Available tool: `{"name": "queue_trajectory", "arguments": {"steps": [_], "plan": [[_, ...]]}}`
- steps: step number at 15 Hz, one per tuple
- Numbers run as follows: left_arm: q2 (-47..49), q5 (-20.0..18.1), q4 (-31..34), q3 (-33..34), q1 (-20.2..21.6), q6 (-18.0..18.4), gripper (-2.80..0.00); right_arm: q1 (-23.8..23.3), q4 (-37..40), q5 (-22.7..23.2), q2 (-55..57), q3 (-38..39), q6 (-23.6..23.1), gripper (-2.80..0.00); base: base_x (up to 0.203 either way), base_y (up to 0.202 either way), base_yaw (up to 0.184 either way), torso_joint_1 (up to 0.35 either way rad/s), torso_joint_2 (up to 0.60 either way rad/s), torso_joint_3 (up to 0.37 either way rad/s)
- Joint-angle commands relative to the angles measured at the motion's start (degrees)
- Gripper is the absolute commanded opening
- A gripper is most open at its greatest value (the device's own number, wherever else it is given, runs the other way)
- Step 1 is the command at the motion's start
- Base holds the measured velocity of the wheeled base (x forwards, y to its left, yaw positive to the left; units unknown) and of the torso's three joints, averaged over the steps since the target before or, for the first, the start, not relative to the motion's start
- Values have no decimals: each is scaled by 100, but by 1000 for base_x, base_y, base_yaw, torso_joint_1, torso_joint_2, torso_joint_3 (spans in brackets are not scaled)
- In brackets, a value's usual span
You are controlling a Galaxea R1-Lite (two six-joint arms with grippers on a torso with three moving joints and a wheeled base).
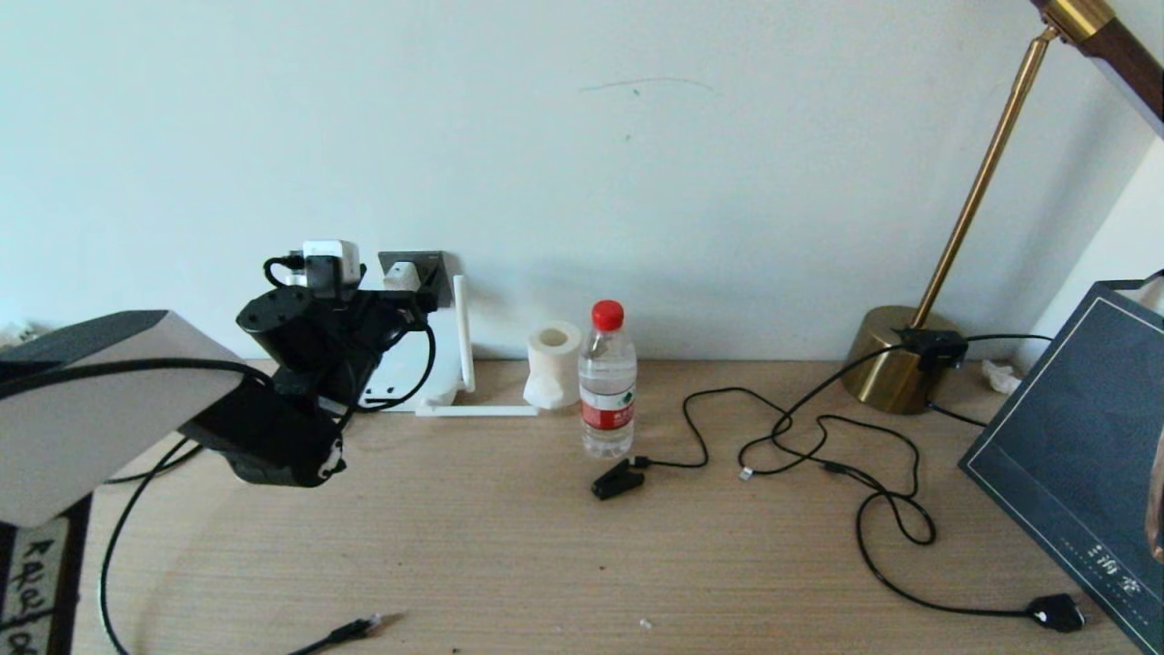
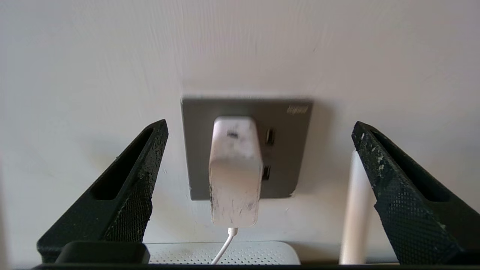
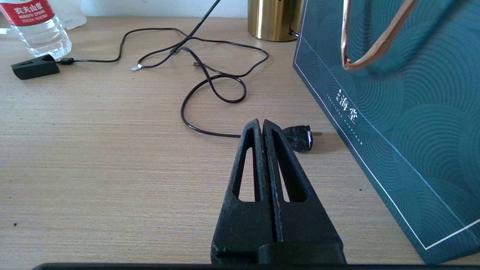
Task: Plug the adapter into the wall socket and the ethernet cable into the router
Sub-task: Pick up cable
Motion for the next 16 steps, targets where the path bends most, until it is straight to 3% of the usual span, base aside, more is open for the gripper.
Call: {"name": "queue_trajectory", "arguments": {"steps": [1, 5, 8, 12, 13, 16], "plan": [[-598, -3, -42, 346, -5, 5, 0, 2, -5, 0, 6, 1, 1, -280, 0, 0, 0, 0, 0, 0], [-1524, -100, -16, 940, -12, 12, 0, 2, -5, 0, 6, 1, -5, -280, 0, 0, 0, 0, 0, 0], [-2634, -464, 216, 1715, -61, 92, 0, 2, -5, 0, -2, 1, 2, -280, 0, 0, 0, 0, 0, 0], [-4501, -872, 1770, 2682, -84, 201, 0, 2, -5, 0, -2, 1, -4, -280, 0, 0, 0, 0, 0, 0], [-4924, -918, 2219, 3099, -88, 207, -280, 2, -5, 0, -2, 1, 2, -280, 0, 0, 0, 0, 0, 0], [-5933, -1170, 3570, 4095, -75, 277, -280, 2, -5, 0, -2, 1, 2, -280, 0, 0, 0, 0, 0, 0]]}}
